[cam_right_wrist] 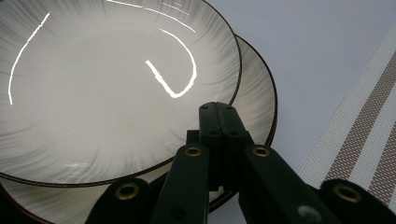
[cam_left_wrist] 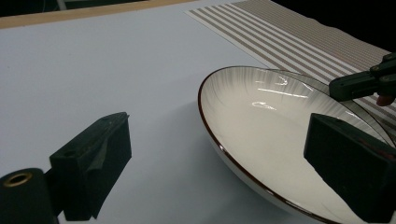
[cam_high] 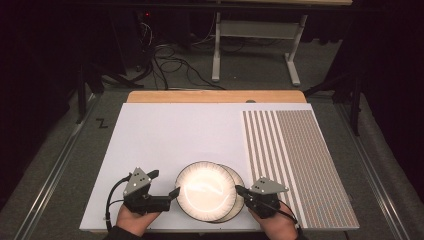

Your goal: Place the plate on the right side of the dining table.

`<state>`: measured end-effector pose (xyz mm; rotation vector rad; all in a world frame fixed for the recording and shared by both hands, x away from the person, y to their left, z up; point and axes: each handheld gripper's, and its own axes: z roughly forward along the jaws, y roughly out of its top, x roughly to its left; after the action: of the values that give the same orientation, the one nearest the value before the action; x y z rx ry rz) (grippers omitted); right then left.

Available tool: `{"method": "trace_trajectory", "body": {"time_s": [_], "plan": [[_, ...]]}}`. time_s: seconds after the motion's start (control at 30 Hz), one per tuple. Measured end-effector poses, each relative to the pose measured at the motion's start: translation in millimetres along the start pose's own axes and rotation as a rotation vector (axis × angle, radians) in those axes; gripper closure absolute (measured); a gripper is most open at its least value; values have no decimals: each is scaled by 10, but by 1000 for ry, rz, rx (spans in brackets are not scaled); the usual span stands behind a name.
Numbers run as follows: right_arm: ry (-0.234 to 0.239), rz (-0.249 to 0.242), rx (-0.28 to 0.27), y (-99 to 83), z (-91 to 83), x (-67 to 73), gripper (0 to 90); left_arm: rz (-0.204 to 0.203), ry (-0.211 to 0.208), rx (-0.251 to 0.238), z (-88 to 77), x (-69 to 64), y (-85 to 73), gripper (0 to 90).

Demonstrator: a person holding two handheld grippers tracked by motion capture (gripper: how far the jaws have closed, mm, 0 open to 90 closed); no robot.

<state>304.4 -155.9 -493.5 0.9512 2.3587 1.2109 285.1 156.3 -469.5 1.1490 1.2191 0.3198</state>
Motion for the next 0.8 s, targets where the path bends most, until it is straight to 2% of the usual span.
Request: {"method": "trace_trajectory", "body": {"time_s": [0.03, 0.1, 0.17, 0.27, 0.47, 0.67, 0.77, 0.8], "plan": [[0, 0, 0, 0, 0, 0, 900, -5, 5, 3, 0, 57, -49, 81], [-3, -1, 4, 2, -2, 4, 900, -37, 21, 62, 35, 158, -92, 77], [-3, 4, 5, 5, 0, 3, 900, -36, 26, 50, 25, 199, -70, 73], [-4, 6, 5, 6, 2, 6, 900, -107, 3, 38, 4, 220, -34, 78], [-5, -4, 5, 10, 6, 7, 900, -109, -27, 32, -3, 127, -48, 78], [-6, -5, 10, 11, 12, 18, 900, -106, -51, 55, 36, 63, -79, 79], [13, -1, 14, 13, 29, 44, 900, -113, -58, 70, 63, 34, -94, 79], [20, -17, 17, 14, 48, 69, 900, -111, -60, 77, 68, 33, -98, 79]]}}
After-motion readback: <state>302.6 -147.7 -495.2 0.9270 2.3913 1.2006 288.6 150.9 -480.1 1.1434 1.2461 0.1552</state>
